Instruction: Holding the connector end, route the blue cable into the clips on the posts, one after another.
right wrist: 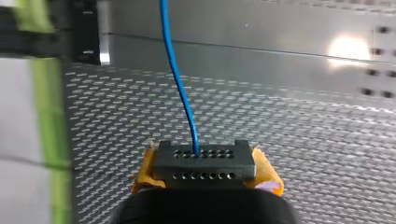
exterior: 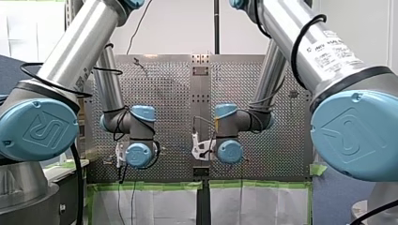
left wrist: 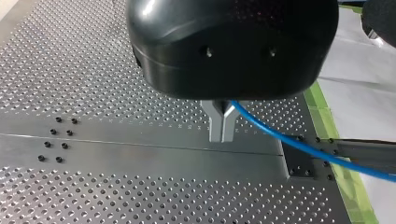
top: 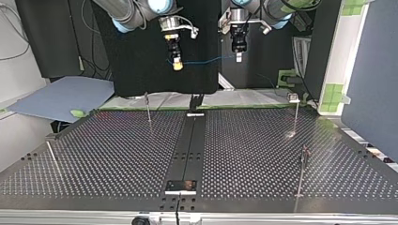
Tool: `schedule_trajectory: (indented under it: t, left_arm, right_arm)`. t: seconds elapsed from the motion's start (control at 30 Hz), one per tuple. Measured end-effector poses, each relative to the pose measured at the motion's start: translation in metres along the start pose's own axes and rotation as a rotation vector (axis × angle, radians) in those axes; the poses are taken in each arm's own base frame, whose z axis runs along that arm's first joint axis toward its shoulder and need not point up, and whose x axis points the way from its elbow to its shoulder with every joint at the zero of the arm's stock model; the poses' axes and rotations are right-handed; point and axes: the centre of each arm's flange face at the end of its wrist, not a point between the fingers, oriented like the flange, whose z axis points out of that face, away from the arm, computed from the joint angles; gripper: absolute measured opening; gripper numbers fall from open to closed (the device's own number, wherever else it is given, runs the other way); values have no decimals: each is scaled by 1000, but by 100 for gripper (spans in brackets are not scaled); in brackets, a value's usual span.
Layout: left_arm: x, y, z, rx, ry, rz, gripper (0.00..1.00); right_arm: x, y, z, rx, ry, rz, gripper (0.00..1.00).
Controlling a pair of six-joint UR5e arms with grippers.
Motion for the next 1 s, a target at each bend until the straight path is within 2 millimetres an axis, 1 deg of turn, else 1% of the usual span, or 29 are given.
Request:
schedule_trajectory:
  t: [0.13, 0.23, 0.37, 0.57, 0.67, 0.73, 1.0]
  left_arm:
    - [0, 0, 0, 0, 0, 0, 2]
    - [0, 0, 0, 0, 0, 0, 2]
    - [0, 0, 0, 0, 0, 0, 2]
    - [-2, -1, -2, 0, -1, -7, 2]
    - [-8, -3, -5, -5, -3, -25, 2]
    - [-12, -3, -7, -15, -5, -32, 2]
    - [-34, 3, -7, -56, -7, -22, 2]
  right_arm:
    - [-22, 0, -6, 4, -70, -19, 0]
    - [-34, 1, -10, 6, -111, -30, 0]
    - [-38, 1, -12, 7, -130, -36, 0]
    - [-39, 1, -12, 7, -134, -37, 0]
    - [-31, 5, -6, -7, -124, -35, 0]
    - [-21, 6, 0, -15, -114, -23, 0]
    - [15, 7, 9, 13, -71, 30, 0]
